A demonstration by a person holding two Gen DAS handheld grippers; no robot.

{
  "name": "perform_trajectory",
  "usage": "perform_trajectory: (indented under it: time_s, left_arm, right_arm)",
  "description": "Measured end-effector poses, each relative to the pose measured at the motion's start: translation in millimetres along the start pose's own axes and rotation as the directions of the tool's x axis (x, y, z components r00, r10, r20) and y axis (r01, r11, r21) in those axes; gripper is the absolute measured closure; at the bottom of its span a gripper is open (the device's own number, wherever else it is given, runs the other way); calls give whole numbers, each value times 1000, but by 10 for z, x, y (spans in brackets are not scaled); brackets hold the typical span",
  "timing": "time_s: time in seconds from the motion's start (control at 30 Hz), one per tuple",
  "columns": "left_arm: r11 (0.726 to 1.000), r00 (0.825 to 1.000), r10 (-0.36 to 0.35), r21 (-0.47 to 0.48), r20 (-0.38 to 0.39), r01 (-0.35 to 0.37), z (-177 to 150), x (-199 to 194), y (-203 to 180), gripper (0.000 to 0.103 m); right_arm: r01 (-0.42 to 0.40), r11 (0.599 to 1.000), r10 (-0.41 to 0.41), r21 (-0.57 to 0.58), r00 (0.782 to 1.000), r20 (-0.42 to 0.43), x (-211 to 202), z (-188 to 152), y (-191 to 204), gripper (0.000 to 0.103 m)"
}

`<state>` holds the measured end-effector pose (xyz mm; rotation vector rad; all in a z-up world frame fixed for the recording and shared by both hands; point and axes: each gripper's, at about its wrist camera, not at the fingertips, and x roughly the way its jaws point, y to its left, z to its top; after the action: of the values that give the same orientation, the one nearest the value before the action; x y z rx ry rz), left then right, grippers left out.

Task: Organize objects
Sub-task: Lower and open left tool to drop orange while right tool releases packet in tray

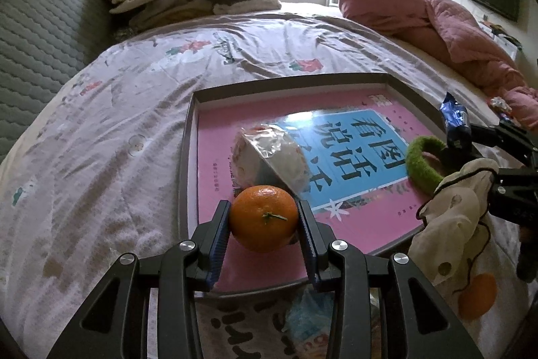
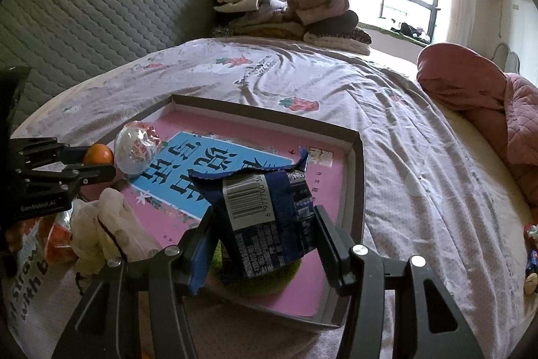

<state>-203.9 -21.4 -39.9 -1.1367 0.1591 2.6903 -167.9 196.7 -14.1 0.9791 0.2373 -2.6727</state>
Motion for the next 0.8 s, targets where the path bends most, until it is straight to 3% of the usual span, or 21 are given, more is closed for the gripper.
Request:
perform_trajectory:
  time_s: [0.8]
  left_arm:
    - [1000, 1000, -21, -6, -19, 21, -36, 46, -15, 63]
  right_arm:
    - [31, 999, -33, -31, 998, -49, 121, -58, 71, 47]
